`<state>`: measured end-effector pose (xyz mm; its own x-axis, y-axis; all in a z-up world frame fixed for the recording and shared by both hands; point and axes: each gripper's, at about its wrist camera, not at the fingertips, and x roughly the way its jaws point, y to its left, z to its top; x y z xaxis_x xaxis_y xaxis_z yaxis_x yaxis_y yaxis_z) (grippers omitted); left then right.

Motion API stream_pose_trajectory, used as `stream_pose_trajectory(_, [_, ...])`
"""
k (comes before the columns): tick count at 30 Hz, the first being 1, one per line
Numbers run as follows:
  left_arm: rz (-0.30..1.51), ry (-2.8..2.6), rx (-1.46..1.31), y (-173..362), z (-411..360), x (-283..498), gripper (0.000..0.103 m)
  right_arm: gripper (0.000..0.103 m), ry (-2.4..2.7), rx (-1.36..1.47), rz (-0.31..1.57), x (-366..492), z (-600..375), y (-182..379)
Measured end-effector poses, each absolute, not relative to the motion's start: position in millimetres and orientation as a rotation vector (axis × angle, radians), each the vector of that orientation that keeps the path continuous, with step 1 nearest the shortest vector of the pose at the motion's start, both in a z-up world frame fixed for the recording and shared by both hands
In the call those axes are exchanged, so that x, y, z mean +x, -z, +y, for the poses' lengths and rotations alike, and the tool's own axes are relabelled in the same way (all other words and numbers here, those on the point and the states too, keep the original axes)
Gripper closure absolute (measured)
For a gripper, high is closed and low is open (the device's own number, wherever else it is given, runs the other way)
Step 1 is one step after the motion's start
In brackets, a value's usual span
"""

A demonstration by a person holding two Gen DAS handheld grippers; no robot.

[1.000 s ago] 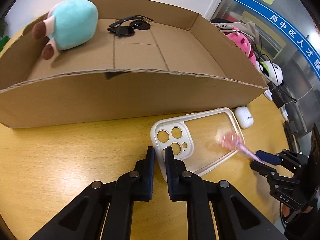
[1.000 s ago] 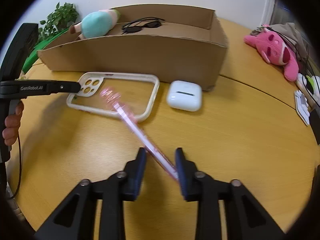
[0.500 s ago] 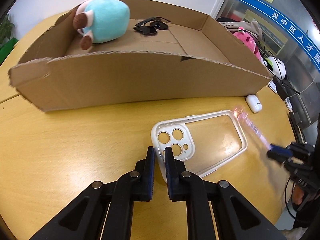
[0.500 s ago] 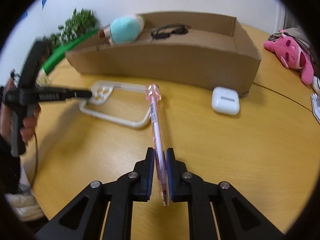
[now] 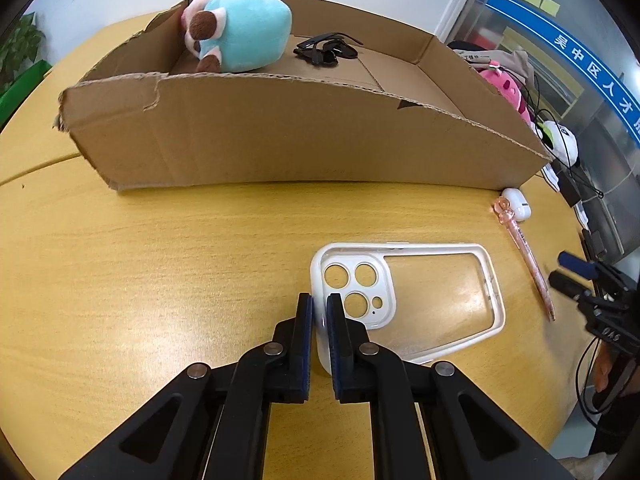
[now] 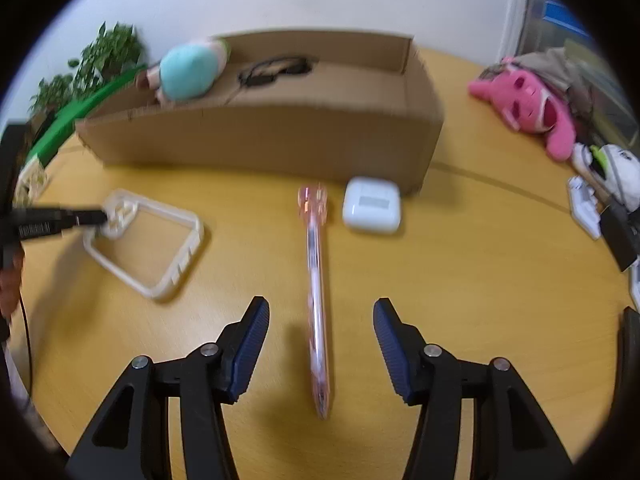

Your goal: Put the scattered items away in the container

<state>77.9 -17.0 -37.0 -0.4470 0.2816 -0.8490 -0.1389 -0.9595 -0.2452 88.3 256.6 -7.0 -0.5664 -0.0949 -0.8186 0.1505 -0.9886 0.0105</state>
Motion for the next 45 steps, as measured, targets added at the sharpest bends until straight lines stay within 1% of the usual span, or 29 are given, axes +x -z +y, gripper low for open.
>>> stream_pose_trajectory(3, [-0.211,-2.482,-1.49,37,-17,78,0.096,0.049,2.588,1.35,0.039,86,231,2])
stream_pose_trajectory(8, [-0.227,-2.489,-1.492,37,-16,80,0.096,0.051,2.49,1.396,0.02,67,188,22])
stream_pose_trajectory(9, [-0.225,-2.489,-1.492,37,-16,81,0.096,0.058,2.475,1.42,0.019,63,183,27])
stream_pose_trajectory(10, [-0.221,-2.488,-1.49,37,-15,82,0.096,0.067,2.464,1.441,0.025,62,178,31])
stream_pose_trajectory(11, [-0.221,-2.483,-1.487,37,-14,83,0.096,0.072,2.457,1.46,0.039,61,174,35])
stream_pose_trajectory(13, [-0.218,-2.486,-1.479,37,-12,85,0.096,0.089,2.48,1.465,0.096,63,168,37])
stream_pose_trajectory(15, [-0.219,-2.488,-1.475,36,-12,85,0.096,0.093,2.491,1.479,0.095,63,170,37])
stream_pose_trajectory(19, [-0.202,-2.498,-1.438,26,-8,87,0.097,0.095,2.512,1.48,0.091,66,175,33])
stream_pose_trajectory(22, [-0.207,-2.527,-1.381,6,-8,89,0.097,0.095,2.558,1.415,0.058,69,179,18])
stream_pose_trajectory(25, [-0.202,-2.555,-1.292,-22,-7,87,0.096,0.096,2.614,1.318,0.03,68,186,-8])
stream_pose_trajectory(28, [-0.16,-2.612,-1.197,-54,-3,77,0.096,0.096,2.671,1.207,0.057,61,188,-41])
stream_pose_trajectory(31, [-0.173,-2.643,-1.132,-80,-2,52,0.096,0.096,2.733,1.089,0.1,45,190,-74])
stream_pose_trajectory(34, [-0.186,-2.628,-1.101,-102,1,18,0.097,0.096,2.762,1.009,0.093,19,199,-100])
stream_pose_trajectory(39, [-0.13,-2.627,-1.109,-124,16,-28,0.097,0.096,2.778,0.99,0.074,-23,217,-126])
stream_pose_trajectory(45, [-0.137,-2.59,-1.226,-118,16,-71,0.096,0.096,2.756,1.046,0.072,-67,222,-133])
